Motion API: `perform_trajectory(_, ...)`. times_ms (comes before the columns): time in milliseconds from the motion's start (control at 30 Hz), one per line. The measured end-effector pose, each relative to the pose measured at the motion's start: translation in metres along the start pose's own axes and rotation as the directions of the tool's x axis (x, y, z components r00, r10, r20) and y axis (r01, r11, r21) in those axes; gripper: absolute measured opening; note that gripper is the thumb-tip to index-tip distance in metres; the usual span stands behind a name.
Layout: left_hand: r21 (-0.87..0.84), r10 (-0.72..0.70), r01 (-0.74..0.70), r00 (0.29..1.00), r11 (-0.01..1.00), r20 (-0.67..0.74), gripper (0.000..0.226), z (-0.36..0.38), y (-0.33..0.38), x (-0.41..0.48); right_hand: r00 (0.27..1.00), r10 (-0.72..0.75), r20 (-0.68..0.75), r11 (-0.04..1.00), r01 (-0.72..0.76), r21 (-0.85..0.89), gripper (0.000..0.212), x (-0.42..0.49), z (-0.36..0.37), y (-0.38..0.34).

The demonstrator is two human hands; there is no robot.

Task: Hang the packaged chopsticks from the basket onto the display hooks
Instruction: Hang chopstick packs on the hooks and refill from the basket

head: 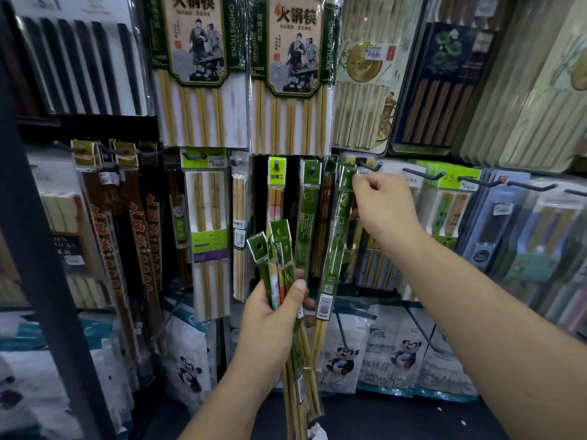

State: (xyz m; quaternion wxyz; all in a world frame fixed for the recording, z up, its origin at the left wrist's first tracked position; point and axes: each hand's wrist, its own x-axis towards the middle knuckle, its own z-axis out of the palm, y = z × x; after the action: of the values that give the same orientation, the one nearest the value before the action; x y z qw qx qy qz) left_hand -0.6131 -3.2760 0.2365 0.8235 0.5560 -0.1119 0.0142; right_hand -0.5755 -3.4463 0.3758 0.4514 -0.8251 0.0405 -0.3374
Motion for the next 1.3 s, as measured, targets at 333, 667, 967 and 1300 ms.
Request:
perform_trajectory(333,0.096,0.017,-0.024,0.997,0.995,0.071,0.024,-0.003,0.003,-0.002,0.999,0.012,-0.031,0.999,-0.010,0.042,0.030,-0.041,0.013,0.021)
perform_trajectory(667,0.062,0.008,-0.015,0.994,0.998,0.113,0.014,0.001,0.008,-0.005,0.917,-0.091,0.388,0.950,-0.038,0.311,0.031,-0.078,0.021,0.002)
perform_trajectory(967,-0.020,0.044,-0.043,0.996,0.999,0.084,0.021,-0.001,0.006,-0.005,0.976,-0.094,0.198,0.971,0.045,0.237,0.028,-0.059,0.018,0.003)
perform_trajectory(1300,0.061,0.063,-0.070,0.993,0.996,0.099,0.018,-0.007,-0.002,0.000,0.996,0.018,-0.083,0.974,0.001,0.226,0.042,-0.013,0.006,-0.008)
